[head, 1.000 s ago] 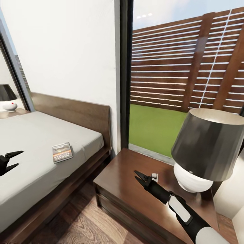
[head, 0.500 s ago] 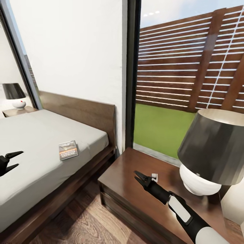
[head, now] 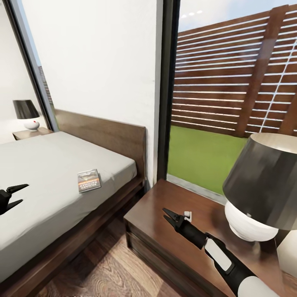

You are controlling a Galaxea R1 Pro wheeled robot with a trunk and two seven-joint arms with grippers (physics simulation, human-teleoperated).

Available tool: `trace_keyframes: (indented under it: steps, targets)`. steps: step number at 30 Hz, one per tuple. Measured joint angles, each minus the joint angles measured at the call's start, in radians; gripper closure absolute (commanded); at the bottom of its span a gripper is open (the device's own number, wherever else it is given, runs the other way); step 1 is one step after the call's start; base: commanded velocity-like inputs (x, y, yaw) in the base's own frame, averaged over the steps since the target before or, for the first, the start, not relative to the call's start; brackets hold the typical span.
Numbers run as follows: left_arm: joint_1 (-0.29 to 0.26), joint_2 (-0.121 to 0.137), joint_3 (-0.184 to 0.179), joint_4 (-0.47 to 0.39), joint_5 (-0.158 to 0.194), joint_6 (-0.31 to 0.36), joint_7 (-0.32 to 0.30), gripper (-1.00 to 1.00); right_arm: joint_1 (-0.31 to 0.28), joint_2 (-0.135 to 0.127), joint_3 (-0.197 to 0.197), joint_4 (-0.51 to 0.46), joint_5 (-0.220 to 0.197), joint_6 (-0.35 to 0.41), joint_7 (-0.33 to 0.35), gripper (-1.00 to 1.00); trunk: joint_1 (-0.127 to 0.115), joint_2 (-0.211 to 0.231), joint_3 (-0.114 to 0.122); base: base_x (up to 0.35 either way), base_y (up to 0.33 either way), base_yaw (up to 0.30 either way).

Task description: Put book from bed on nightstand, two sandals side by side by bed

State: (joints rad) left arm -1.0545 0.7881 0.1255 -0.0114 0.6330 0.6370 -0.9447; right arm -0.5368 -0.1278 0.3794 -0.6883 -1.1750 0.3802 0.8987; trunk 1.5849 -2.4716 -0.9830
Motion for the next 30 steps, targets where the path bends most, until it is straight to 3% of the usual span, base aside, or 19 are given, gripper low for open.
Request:
trace_keyframes:
  steps: [18, 30]
  targets:
    - [0.0, -0.001, 0.0, 0.0, -0.003, -0.001, 0.001, -1.0, 0.0, 0.0, 0.001, 0.0, -0.001, 0.0, 0.0, -1.0, 0.0, 0.0, -0.007, 0.0, 0.0, 0.084]
    - [0.0, -0.001, 0.0, 0.0, -0.066, -0.001, 0.0, -1.0, 0.0, 0.0, 0.002, 0.0, -0.004, 0.0, 0.0, -1.0, 0.0, 0.0, -0.01, 0.045, 0.005, 0.04]
